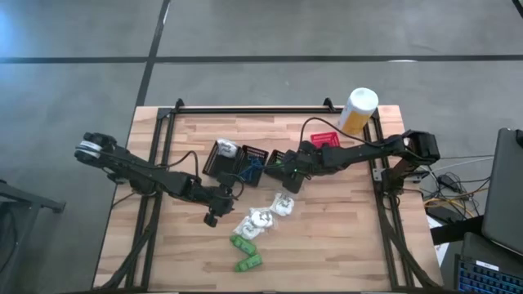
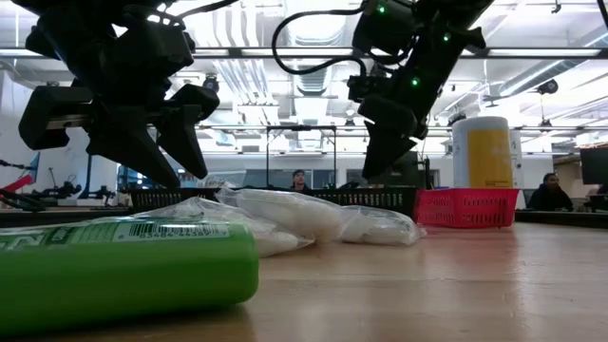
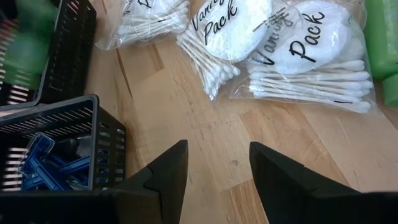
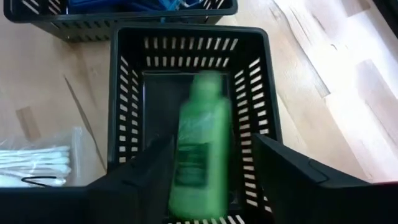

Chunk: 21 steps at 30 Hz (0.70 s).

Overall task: Pick & Place Travel size toiletries
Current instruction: Put the right green shampoo into the right black bin, then put the top left green shampoo into the right black bin

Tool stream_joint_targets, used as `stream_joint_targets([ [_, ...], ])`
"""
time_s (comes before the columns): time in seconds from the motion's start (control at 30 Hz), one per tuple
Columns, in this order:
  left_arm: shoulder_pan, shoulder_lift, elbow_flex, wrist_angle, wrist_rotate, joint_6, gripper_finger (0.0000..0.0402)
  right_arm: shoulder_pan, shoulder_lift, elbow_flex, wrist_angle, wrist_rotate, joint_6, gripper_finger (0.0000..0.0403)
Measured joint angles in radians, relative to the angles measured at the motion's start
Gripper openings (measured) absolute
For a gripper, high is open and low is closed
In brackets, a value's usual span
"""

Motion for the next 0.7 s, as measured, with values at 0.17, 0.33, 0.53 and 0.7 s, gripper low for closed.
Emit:
stream_joint_targets([
  [0.17, 0.000, 0.000, 0.000, 0.000, 0.000, 0.000, 0.0177, 0.000, 0.000, -0.001, 0.002, 0.001, 0.002, 0.0250],
  [0.33, 0.000, 0.000, 0.000, 0.000, 0.000, 0.000, 0.0177, 0.022, 0.000, -0.001, 0.003, 0.002, 0.018, 0.0265],
  [0.53, 0.000, 0.000, 0.000, 0.000, 0.000, 0.000, 0.0177, 0.097, 0.000, -0.001, -0.005, 0.001, 0.033, 0.0270],
  [0.7, 0.000, 0.000, -0.016, -0.001, 0.000, 0.000, 0.0177, 0.184, 0.000, -0.001, -0.004, -0.002, 0.070, 0.0257],
])
